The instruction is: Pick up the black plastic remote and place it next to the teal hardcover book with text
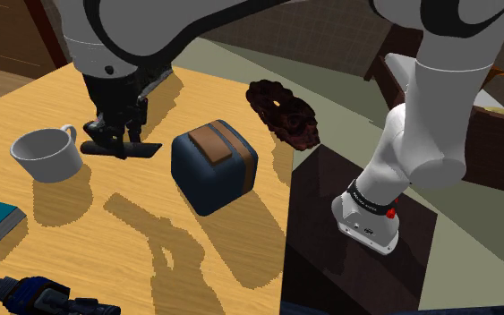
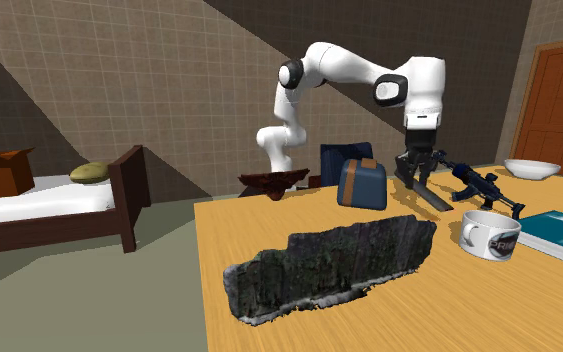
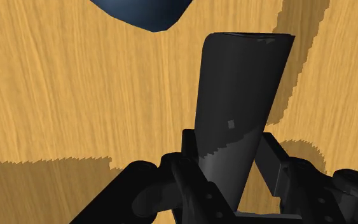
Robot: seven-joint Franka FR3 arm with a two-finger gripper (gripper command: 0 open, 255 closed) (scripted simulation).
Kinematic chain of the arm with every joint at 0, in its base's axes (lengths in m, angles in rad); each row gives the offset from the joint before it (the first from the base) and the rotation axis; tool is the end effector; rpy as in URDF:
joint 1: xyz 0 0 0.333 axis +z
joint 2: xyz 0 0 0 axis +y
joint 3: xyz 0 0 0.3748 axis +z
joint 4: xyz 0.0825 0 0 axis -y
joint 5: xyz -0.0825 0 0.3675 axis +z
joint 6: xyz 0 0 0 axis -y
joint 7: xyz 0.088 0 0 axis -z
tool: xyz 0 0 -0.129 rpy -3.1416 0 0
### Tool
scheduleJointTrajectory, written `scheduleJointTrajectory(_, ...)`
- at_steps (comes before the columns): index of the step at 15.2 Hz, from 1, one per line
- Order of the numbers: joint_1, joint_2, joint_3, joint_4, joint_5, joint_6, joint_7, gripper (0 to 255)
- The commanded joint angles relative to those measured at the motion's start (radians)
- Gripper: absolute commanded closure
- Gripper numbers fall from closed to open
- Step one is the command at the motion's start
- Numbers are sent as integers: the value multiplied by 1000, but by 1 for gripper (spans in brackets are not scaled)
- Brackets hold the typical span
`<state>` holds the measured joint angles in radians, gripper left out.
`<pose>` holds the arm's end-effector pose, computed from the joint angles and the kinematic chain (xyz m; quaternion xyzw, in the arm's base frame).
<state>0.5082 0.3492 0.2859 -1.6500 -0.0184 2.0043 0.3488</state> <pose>0.4808 0.4543 0.4587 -0.9756 -0.2159 0.0135 0.0387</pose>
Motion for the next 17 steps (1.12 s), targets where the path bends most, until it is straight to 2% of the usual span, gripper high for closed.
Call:
scheduleJointTrajectory(1,35,39,9,55,-16,-15,48,255)
scheduleJointTrajectory(8,170,202,27,298,-73,-92,191,255)
scheduleJointTrajectory(12,260,329,26,503,-106,-167,259,255)
scheduleJointTrajectory(16,360,498,16,792,-137,-283,305,255)
scheduleJointTrajectory(17,358,494,16,773,-136,-267,306,255)
